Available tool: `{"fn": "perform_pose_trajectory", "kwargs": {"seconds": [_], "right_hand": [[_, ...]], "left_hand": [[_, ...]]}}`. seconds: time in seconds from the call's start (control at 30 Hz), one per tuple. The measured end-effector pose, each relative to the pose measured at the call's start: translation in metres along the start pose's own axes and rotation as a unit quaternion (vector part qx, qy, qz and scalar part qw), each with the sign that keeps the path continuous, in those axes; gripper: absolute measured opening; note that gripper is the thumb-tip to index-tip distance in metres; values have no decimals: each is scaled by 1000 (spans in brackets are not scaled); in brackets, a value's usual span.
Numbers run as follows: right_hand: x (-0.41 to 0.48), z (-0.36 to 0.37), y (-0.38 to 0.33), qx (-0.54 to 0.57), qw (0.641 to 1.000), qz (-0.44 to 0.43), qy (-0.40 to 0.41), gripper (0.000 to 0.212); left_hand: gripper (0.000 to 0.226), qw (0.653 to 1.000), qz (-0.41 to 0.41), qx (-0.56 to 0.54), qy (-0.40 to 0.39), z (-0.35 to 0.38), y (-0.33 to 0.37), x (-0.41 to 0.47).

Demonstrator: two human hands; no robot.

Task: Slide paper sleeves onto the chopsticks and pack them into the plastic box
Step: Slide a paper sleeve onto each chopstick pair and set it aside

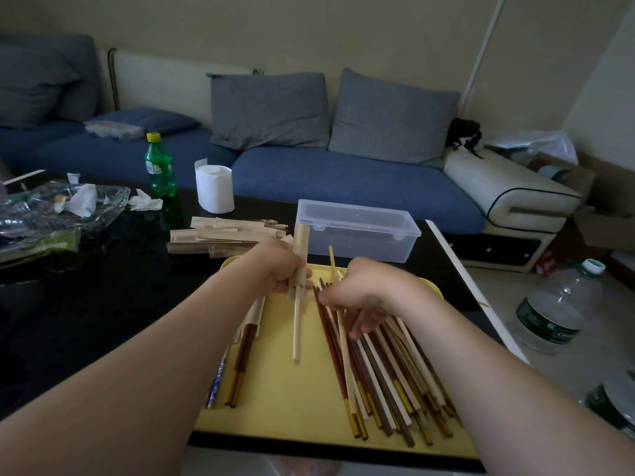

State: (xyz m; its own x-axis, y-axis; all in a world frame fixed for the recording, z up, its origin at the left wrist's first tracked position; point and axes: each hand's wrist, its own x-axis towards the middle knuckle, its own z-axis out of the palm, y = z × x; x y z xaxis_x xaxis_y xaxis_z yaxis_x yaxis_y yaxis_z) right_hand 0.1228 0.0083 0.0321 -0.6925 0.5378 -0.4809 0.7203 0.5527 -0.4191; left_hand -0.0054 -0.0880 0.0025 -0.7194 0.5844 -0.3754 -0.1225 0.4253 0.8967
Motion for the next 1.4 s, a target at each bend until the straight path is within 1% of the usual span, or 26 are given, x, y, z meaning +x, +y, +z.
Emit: {"fn": "perform_pose_trajectory", "kwargs": {"seconds": [0.07,0.2,0.33,0.47,0.57,0.63,0.73,0.8,0.87,0.93,1.0,1.13,1.23,1.33,1.4], "right_hand": [[-4,-7,1,29,999,-34,-17,26],[-12,-16,6,24,991,-84,-106,30],[-10,-17,8,-8,986,-70,-154,30],[-11,-17,9,-10,983,-63,-173,29],[-13,-16,9,-6,984,-66,-164,27],[-13,-16,8,20,987,-74,-141,25],[-9,-12,8,100,988,-95,-74,21],[-6,-11,7,159,981,-104,-43,20],[-6,-13,8,190,975,-97,-64,20],[-11,-17,9,175,974,-71,-126,23],[-14,-18,9,162,974,-54,-151,25],[-6,-14,7,216,971,-68,-80,28],[-3,-10,6,260,962,-60,-51,32],[-6,-8,5,276,958,-65,-30,14],[-7,-6,3,277,958,-68,-29,10]], "left_hand": [[36,1000,17,-16,5,-2,0,-1],[32,997,47,-64,16,-4,-1,-1],[30,991,69,-105,35,-3,0,-1],[32,989,79,-118,39,-2,-1,1],[32,988,78,-131,25,-2,-1,1],[31,988,80,-136,6,-2,0,-1],[35,987,84,-138,-24,-1,0,-2],[35,986,86,-136,-37,0,0,-2],[33,987,89,-132,-35,0,0,-2],[32,986,90,-136,-25,-1,-1,-2],[30,986,89,-140,-19,-3,-1,-3],[30,988,85,-127,-38,-3,-1,-4],[25,991,76,-96,-52,-2,1,-5],[22,996,56,-47,-59,-2,2,-6],[22,997,50,-13,-51,-5,2,-5]]}}
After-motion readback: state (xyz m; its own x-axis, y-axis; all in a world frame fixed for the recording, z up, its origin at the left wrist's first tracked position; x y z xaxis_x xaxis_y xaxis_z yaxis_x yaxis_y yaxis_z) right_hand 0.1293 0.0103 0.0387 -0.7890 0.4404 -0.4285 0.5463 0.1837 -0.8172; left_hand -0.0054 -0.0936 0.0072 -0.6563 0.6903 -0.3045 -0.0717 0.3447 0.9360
